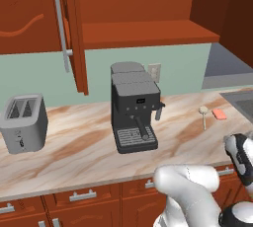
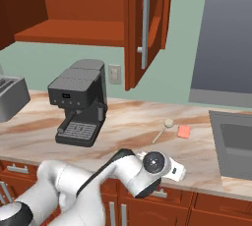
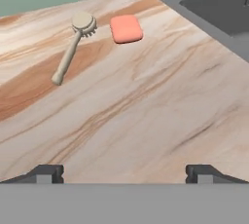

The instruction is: Locate and retrieve the dish brush and bar soap from the cabinet. Place them next to the sink.

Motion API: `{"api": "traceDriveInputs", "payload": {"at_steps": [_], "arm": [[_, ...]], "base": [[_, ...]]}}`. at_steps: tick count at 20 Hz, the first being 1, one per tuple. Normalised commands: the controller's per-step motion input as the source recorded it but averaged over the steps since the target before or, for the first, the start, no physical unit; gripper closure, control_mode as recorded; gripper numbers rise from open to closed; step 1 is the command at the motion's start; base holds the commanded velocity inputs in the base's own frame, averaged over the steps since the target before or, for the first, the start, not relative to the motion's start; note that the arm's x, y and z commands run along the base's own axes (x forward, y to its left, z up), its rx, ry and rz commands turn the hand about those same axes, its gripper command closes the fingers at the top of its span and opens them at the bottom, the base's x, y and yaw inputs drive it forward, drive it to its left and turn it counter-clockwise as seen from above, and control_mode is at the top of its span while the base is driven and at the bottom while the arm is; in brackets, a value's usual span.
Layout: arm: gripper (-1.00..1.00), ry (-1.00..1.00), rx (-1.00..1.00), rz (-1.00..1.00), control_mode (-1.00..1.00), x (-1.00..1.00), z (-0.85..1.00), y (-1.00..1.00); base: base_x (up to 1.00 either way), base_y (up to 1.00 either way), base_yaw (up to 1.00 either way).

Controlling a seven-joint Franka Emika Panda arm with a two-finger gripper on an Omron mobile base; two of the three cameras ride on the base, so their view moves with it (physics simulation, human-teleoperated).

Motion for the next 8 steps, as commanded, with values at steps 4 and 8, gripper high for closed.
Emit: {"api": "traceDriveInputs", "payload": {"at_steps": [4,8], "arm": [[-1.00,-0.06,-0.17,-0.01,-1.00,-0.59,0.24,0.79],[-1.00,-0.01,-0.25,0.01,-1.00,-0.35,0.26,0.87]], "base": [[0.00,0.00,0.00],[0.00,0.00,0.00]]}}
